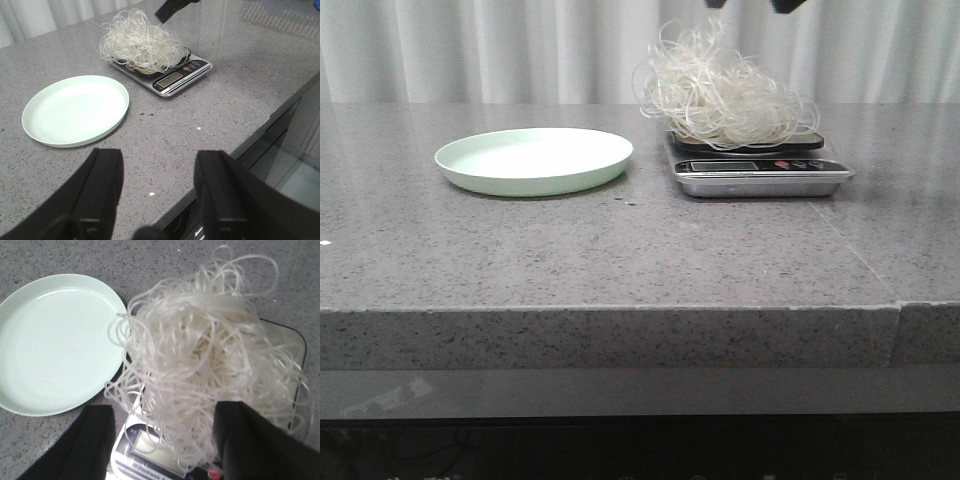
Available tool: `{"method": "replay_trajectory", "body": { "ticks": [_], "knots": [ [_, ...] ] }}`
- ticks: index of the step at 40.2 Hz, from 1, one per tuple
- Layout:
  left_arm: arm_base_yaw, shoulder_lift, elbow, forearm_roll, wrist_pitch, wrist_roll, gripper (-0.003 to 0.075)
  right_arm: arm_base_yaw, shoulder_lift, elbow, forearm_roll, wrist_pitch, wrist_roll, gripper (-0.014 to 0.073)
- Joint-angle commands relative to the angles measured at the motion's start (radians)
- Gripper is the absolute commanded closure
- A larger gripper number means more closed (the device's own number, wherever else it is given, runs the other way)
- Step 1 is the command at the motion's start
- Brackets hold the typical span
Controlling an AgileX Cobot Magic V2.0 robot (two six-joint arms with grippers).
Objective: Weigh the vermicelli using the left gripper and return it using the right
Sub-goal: 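Lower the right gripper onto the vermicelli on the scale and close it, then lift the vermicelli with the right gripper and carry it over the plate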
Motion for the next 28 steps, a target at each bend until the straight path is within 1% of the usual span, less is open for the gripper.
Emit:
{"method": "replay_trajectory", "body": {
  "ticks": [1,7,14,21,24,28],
  "knots": [
    [-0.008,0.004,-0.026,-0.011,-0.075,-0.006,0.0300,0.007,0.032,-0.113,0.011,-0.020,-0.010,0.0053],
    [-0.008,0.004,-0.026,-0.011,-0.075,-0.006,0.0300,0.009,0.139,-0.218,0.005,-0.006,-0.012,0.0053],
    [-0.008,0.004,-0.026,-0.011,-0.075,-0.006,0.0300,0.009,0.237,-0.320,-0.046,0.016,-0.015,0.0053],
    [-0.008,0.004,-0.026,-0.011,-0.075,-0.006,0.0300,0.009,0.295,-0.368,-0.053,0.049,-0.015,0.0061],
    [-0.008,0.004,-0.026,-0.011,-0.075,-0.006,0.0300,0.009,0.303,-0.371,-0.055,0.062,-0.017,0.0110],
    [-0.008,0.004,-0.026,-0.011,-0.075,-0.006,0.0300,0.009,0.306,-0.371,-0.055,0.074,-0.018,0.0237]
  ]
}}
